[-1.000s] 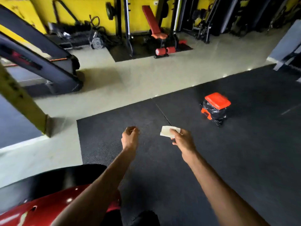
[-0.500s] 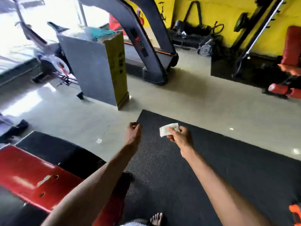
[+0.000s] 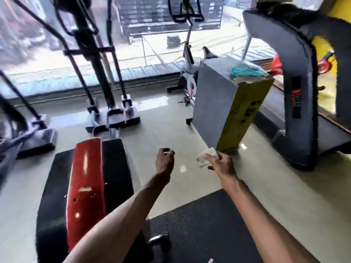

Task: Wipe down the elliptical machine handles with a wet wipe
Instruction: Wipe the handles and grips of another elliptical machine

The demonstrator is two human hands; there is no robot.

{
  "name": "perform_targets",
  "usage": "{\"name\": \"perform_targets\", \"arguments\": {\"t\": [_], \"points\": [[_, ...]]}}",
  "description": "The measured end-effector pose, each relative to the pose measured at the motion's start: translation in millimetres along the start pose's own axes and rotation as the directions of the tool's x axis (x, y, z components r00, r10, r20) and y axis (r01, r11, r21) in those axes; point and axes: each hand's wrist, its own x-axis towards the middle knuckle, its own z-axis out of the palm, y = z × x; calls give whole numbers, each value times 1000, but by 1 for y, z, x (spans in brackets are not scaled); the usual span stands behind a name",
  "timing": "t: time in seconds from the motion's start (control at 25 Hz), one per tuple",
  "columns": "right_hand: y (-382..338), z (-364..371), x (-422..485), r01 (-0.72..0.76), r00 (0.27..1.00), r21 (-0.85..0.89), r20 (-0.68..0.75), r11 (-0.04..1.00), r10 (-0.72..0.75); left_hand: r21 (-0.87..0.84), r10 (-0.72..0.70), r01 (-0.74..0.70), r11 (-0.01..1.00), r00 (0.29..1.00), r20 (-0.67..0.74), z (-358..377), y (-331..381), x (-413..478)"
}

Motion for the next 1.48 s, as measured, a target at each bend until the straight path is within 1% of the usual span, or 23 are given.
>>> {"name": "perform_targets", "arguments": {"t": [0.04, 0.16, 0.28, 0.36, 0.44, 0.52, 0.6, 0.68, 0.72, 0.8, 0.88, 0.96, 1.04, 1.12, 1.2, 1.32, 1.36, 1.48], "points": [[-16, 1, 23, 0, 997, 18, 74, 1000, -1, -18, 2, -3, 1000, 998, -60, 3, 12, 9], [-47, 15, 84, 23, 979, 52, 200, 998, -33, -62, 3, -15, 998, 984, -177, 8, 47, 39], [-74, 47, 147, 32, 930, 48, 365, 998, -48, -115, -18, -17, 993, 954, -299, 8, 74, 82], [-88, 76, 191, 26, 885, 32, 464, 999, -37, -103, 6, -45, 994, 934, -356, 5, 88, 120], [-100, 108, 235, 6, 852, 51, 522, 999, -32, -98, 29, -74, 992, 916, -399, 1, 102, 161], [-121, 150, 285, 65, 826, 35, 559, 997, -74, -138, 24, -96, 986, 893, -450, -9, 124, 215], [-150, 190, 334, 123, 801, 20, 588, 992, -111, -129, 46, -123, 984, 877, -479, -20, 155, 273], [-183, 229, 379, 170, 770, 33, 620, 985, -153, -93, 98, -160, 983, 875, -473, -28, 192, 324], [-197, 249, 404, 201, 766, 36, 617, 979, -180, -73, 123, -177, 982, 874, -469, -31, 212, 350], [-220, 282, 447, 278, 790, -3, 570, 961, -227, -43, 172, -217, 975, 866, -470, -37, 249, 391], [-239, 322, 502, 305, 814, -33, 528, 952, -243, -41, 213, -262, 964, 857, -469, -44, 282, 434], [-257, 368, 557, 344, 816, -38, 506, 938, -279, -64, 211, -277, 959, 844, -494, -55, 313, 478], [-296, 408, 588, 387, 813, -45, 488, 921, -318, -42, 215, -279, 959, 818, -534, -69, 340, 531], [-328, 446, 619, 443, 783, -13, 492, 896, -380, -45, 222, -300, 953, 791, -570, -83, 365, 582], [-359, 491, 660, 487, 753, 31, 492, 873, -437, -62, 250, -345, 937, 781, -572, -99, 396, 642], [-415, 567, 724, 526, 690, 74, 545, 847, -476, 2, 266, -326, 945, 767, -585, -126, 444, 726], [-434, 592, 743, 554, 663, 84, 557, 828, -500, 16, 291, -348, 937, 757, -586, -135, 462, 750], [-487, 662, 789, 591, 610, 113, 586, 799, -534, 58, 321, -373, 926, 697, -641, -168, 511, 815]]}}
